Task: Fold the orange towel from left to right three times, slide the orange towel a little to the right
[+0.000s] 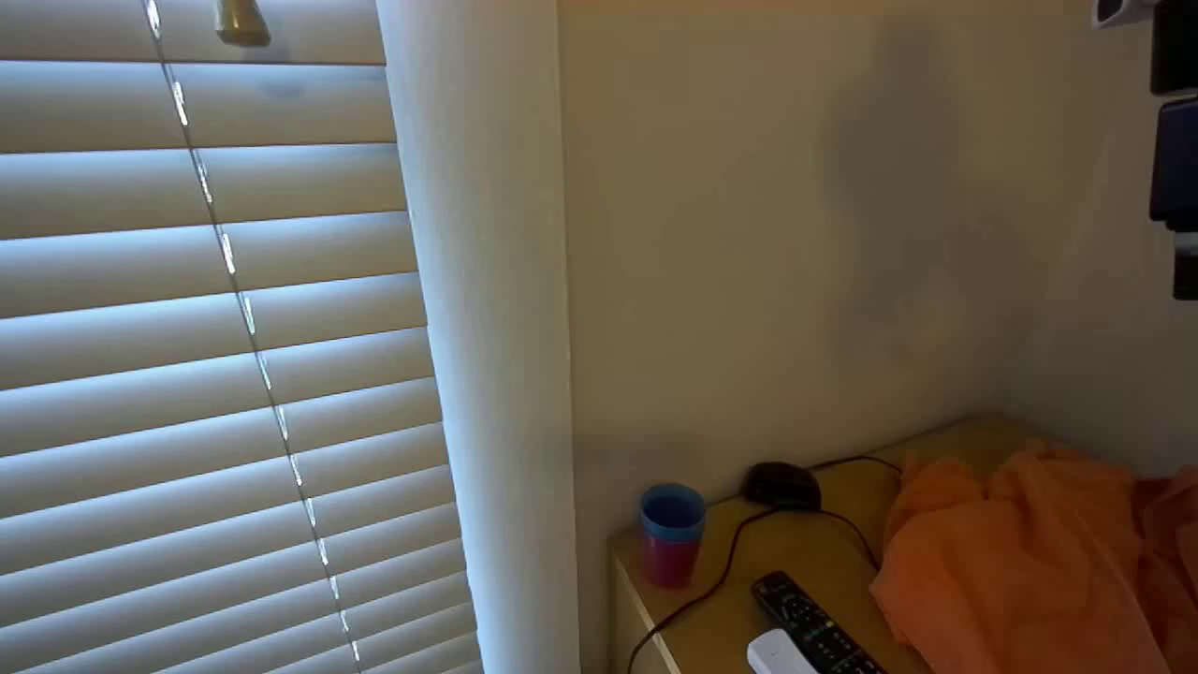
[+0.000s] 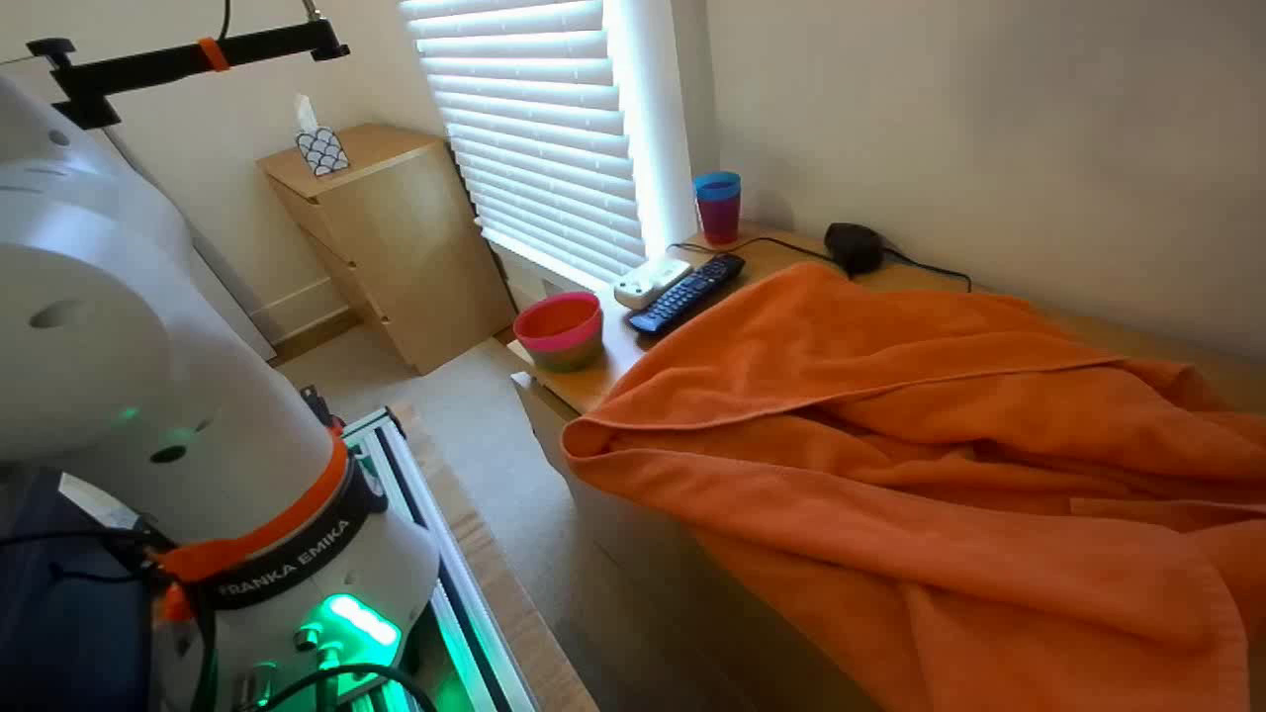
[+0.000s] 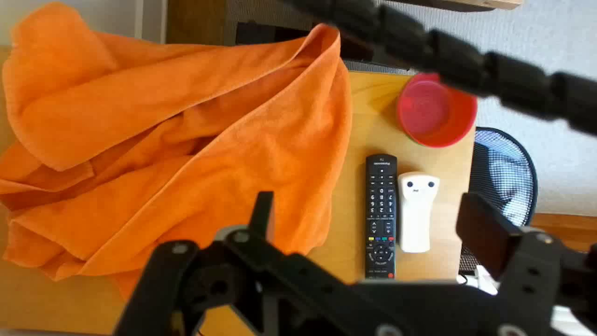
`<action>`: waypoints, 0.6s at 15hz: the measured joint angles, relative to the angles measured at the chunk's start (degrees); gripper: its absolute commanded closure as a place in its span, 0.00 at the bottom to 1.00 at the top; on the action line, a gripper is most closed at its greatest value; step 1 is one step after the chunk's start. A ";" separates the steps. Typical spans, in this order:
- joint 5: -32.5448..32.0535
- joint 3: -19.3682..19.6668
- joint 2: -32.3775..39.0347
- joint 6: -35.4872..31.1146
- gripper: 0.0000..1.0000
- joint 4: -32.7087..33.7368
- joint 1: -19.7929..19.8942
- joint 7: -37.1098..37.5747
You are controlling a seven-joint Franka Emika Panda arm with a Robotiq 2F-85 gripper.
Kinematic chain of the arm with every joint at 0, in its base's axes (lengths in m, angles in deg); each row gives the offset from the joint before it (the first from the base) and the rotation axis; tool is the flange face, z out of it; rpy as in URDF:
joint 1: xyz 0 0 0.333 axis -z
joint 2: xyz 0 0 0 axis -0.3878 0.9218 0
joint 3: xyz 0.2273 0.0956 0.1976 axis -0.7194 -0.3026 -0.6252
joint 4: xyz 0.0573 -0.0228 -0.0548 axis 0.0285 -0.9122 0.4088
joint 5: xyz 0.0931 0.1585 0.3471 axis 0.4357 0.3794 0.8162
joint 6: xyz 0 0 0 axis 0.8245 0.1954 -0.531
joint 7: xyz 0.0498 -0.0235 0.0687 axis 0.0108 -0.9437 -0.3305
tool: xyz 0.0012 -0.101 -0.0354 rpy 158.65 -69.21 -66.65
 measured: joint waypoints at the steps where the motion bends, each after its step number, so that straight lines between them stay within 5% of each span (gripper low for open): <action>1: 0.00 0.00 0.00 0.00 0.00 0.00 0.00 0.00; 9: -0.62 -2.17 0.00 -2.07 0.00 -7.09 -0.57 5.87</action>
